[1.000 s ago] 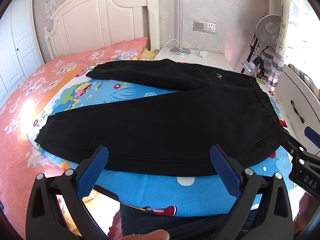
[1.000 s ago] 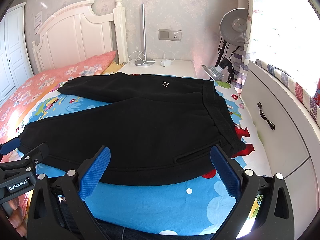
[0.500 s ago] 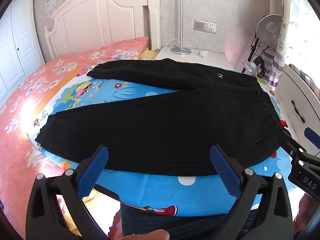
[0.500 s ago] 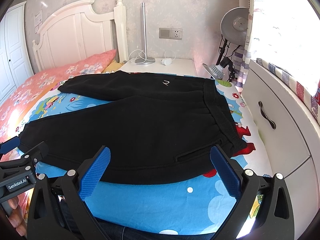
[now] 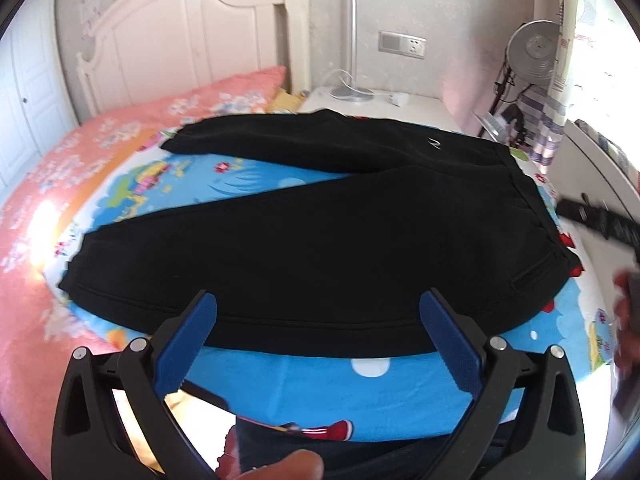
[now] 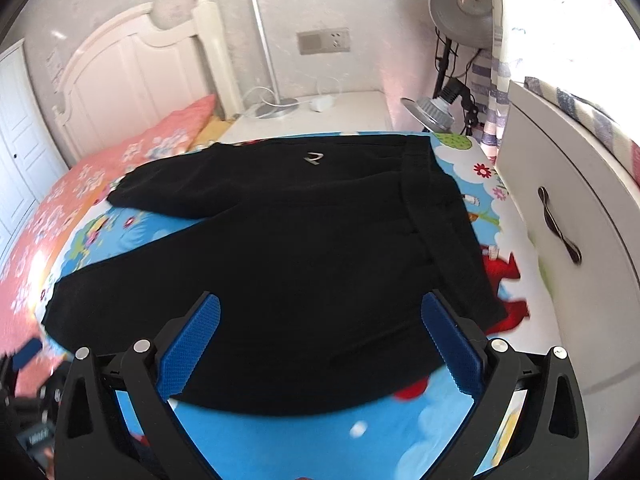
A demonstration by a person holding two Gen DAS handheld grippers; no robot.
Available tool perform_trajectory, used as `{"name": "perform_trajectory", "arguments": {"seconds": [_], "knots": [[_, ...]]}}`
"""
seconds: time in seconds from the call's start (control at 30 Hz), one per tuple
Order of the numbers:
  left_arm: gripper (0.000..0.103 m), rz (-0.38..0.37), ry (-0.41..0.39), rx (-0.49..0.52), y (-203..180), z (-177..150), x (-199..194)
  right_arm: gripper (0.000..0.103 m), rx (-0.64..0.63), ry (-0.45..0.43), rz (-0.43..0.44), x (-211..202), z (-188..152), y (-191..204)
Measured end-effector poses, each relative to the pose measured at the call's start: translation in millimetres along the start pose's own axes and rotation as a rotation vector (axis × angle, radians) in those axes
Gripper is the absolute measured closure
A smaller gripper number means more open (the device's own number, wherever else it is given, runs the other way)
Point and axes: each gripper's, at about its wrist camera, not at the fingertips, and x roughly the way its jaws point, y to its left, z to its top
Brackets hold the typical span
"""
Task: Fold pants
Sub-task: 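Grasp the waistband edge of the black sweatpants with the right gripper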
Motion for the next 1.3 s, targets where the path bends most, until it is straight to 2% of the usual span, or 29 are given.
{"name": "perform_trajectory", "arguments": {"seconds": [0.07, 0.17, 0.33, 0.37, 0.4, 0.43, 0.5, 0.53, 0.6, 0.93, 0.97, 1.03, 1.07, 1.13, 1.2, 1.3], "knots": [[0.002, -0.024, 0.018, -0.007, 0.8, 0.7, 9.1, 0.005, 0.003, 0.058, -0.016, 33.2, 32.3, -22.4], [0.002, -0.079, 0.057, -0.032, 2.9, 4.9, 27.5, 0.005, -0.001, 0.138, 0.008, 76.4, 71.0, -50.4], [0.002, -0.17, 0.098, -0.069, 6.1, 9.2, 56.9, 0.005, -0.002, 0.188, -0.036, 142.1, 135.0, -99.3], [0.002, -0.182, 0.103, -0.073, 6.1, 9.2, 63.3, 0.01, -0.001, 0.194, -0.051, 152.9, 143.3, -108.0], [0.002, -0.187, 0.108, -0.078, 5.8, 9.8, 67.9, 0.024, -0.001, 0.217, -0.073, 166.8, 152.2, -117.4], [0.002, -0.19, 0.116, -0.084, 6.4, 9.9, 72.6, 0.029, 0.001, 0.241, -0.092, 177.8, 157.8, -123.8], [0.002, -0.19, 0.143, -0.095, 7.4, 11.5, 85.6, 0.03, 0.013, 0.281, -0.089, 202.3, 170.4, -137.3], [0.002, -0.187, 0.155, -0.102, 8.3, 12.3, 90.6, 0.028, 0.013, 0.29, -0.09, 209.3, 174.4, -141.2], [0.002, -0.177, 0.174, -0.116, 11.0, 13.5, 100.4, 0.015, 0.004, 0.282, -0.109, 225.4, 186.2, -148.1], [0.002, -0.113, 0.213, -0.177, 31.8, 26.4, 122.4, 0.017, -0.067, 0.343, -0.007, 279.0, 203.4, -154.8], [0.002, -0.109, 0.217, -0.181, 32.7, 26.9, 123.8, 0.02, -0.084, 0.347, 0.01, 281.7, 203.1, -153.1], [0.002, -0.099, 0.229, -0.189, 34.6, 29.1, 128.3, 0.034, -0.097, 0.355, 0.066, 286.2, 203.2, -151.5], [0.002, -0.096, 0.233, -0.194, 35.5, 30.2, 129.9, 0.045, -0.092, 0.355, 0.1, 285.2, 203.5, -151.4], [0.002, -0.092, 0.236, -0.201, 37.1, 33.2, 132.1, 0.049, -0.119, 0.341, 0.101, 281.4, 205.3, -148.2], [0.002, -0.089, 0.235, -0.202, 37.0, 36.9, 133.6, 0.061, -0.154, 0.326, 0.117, 273.9, 207.1, -143.6], [0.002, -0.091, 0.228, -0.195, 35.5, 44.3, 135.0, 0.071, -0.175, 0.262, 0.122, 252.6, 214.5, -139.3]]}}
